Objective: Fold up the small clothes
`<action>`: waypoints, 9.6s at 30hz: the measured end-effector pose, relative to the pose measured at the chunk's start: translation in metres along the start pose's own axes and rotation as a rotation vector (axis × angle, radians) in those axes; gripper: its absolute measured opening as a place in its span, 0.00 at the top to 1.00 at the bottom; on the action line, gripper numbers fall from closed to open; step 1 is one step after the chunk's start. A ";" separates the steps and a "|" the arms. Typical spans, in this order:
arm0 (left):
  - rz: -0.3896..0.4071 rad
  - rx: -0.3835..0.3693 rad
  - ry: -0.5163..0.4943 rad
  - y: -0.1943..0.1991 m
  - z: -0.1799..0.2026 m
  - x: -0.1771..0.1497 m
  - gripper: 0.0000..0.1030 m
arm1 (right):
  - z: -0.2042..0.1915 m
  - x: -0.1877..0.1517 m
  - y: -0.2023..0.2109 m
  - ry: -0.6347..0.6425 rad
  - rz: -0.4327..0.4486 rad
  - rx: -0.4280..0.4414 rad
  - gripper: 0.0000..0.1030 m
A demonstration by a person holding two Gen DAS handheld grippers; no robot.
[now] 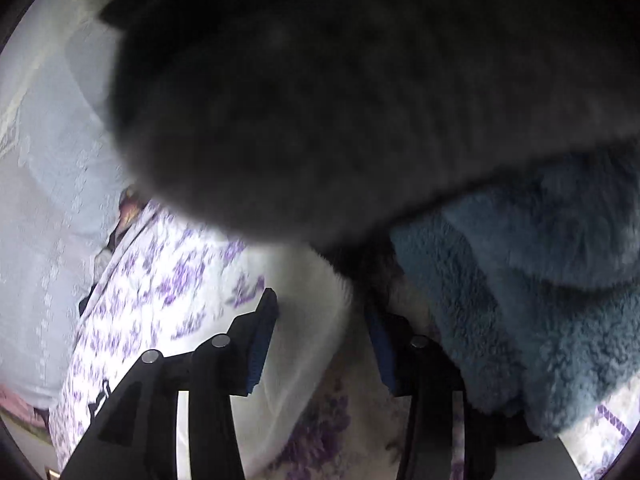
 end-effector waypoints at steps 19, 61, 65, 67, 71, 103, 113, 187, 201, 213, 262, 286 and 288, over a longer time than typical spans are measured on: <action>-0.215 -0.184 -0.410 -0.077 0.224 -0.081 0.04 | -0.088 -0.005 0.081 0.254 0.115 0.236 0.94; -0.185 -0.106 -0.172 -0.081 0.133 -0.011 0.04 | -0.353 -0.369 0.038 1.083 -0.290 0.329 0.52; -0.190 -0.105 -0.169 -0.082 0.132 -0.012 0.04 | -0.350 -0.370 0.066 1.115 -0.307 0.422 0.43; -0.190 -0.102 -0.170 -0.082 0.132 -0.012 0.04 | -0.349 -0.365 0.081 1.113 -0.306 0.480 0.42; -0.194 -0.096 -0.177 -0.083 0.132 -0.013 0.04 | -0.348 -0.349 0.097 1.087 -0.291 0.534 0.37; -0.165 -0.217 -0.189 -0.066 0.154 -0.013 0.04 | -0.322 -0.282 0.062 0.761 -0.369 0.476 0.91; -0.268 -0.125 -0.570 -0.102 0.222 -0.080 0.04 | -0.210 -0.192 -0.047 0.462 -0.385 0.231 1.00; -0.005 -0.034 0.091 -0.020 -0.002 0.020 0.90 | -0.163 -0.200 0.019 0.463 -0.324 0.360 0.03; 0.095 -0.055 -0.279 0.025 0.156 0.044 0.92 | -0.161 -0.194 0.024 0.390 -0.360 0.385 0.03; -0.074 -0.099 0.045 0.003 0.066 -0.011 0.52 | -0.161 -0.195 0.027 0.364 -0.399 0.405 0.03; 0.042 -0.139 -0.248 0.043 0.208 0.069 0.92 | -0.164 -0.200 0.024 0.415 -0.378 0.384 0.03; -0.134 -0.358 -0.559 0.007 0.418 -0.060 0.92 | -0.156 -0.181 0.025 0.248 -0.410 0.444 0.03; -0.161 -0.369 -0.572 0.000 0.426 -0.072 0.92 | -0.155 -0.181 0.025 0.244 -0.411 0.444 0.03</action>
Point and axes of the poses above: each gripper's, at about its wrist camera, not at the fingertips, and y roughly against the way its jaws point, z to its right, x to its top, the point moved 9 cm from there along -y, roughly the way its jaws point, and after that the axes turned 5 degrees about -y, right-handed, at the moved point
